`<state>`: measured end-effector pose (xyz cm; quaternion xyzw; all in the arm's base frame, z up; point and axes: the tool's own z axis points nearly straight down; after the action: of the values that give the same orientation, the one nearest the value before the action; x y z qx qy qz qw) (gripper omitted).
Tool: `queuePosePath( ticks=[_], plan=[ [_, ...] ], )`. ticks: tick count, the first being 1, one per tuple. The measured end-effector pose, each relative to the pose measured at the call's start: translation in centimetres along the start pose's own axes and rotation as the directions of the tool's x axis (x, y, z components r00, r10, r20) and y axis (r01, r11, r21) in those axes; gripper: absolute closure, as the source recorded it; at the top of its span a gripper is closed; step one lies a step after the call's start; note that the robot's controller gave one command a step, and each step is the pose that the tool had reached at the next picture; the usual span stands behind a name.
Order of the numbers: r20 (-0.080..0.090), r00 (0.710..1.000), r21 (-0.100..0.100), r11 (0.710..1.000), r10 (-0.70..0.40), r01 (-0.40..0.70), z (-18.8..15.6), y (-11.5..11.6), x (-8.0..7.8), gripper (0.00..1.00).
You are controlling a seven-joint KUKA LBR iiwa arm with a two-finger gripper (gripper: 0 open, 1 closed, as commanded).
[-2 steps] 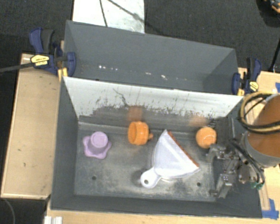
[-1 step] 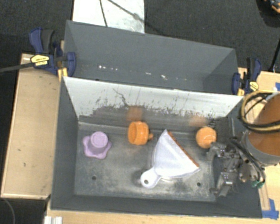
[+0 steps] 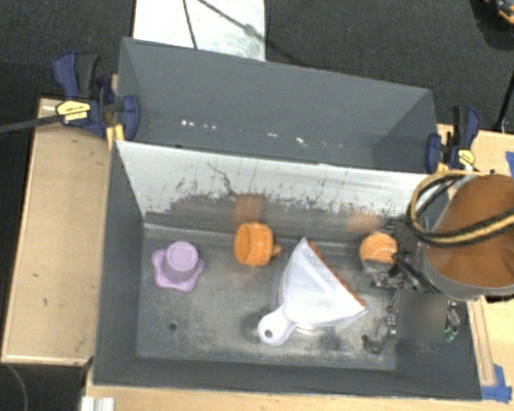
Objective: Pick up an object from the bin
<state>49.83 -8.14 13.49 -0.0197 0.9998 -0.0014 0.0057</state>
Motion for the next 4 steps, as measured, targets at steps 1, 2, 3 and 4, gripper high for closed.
queuePosePath(
  ticks=[1,2,3,4],
  plan=[
    [-0.013,0.995,-0.002,0.995,0.1,-0.1,3.7,2.2,-0.4,1.0],
    [-0.013,0.995,-0.002,0.995,0.1,-0.1,3.7,2.2,-0.4,1.0],
    [-0.01,0.997,-0.004,0.997,-0.074,0.074,4.5,1.4,-0.2,1.0],
    [-0.013,0.93,-0.01,0.93,-0.367,0.366,4.7,0.2,0.0,1.0]
  ],
)
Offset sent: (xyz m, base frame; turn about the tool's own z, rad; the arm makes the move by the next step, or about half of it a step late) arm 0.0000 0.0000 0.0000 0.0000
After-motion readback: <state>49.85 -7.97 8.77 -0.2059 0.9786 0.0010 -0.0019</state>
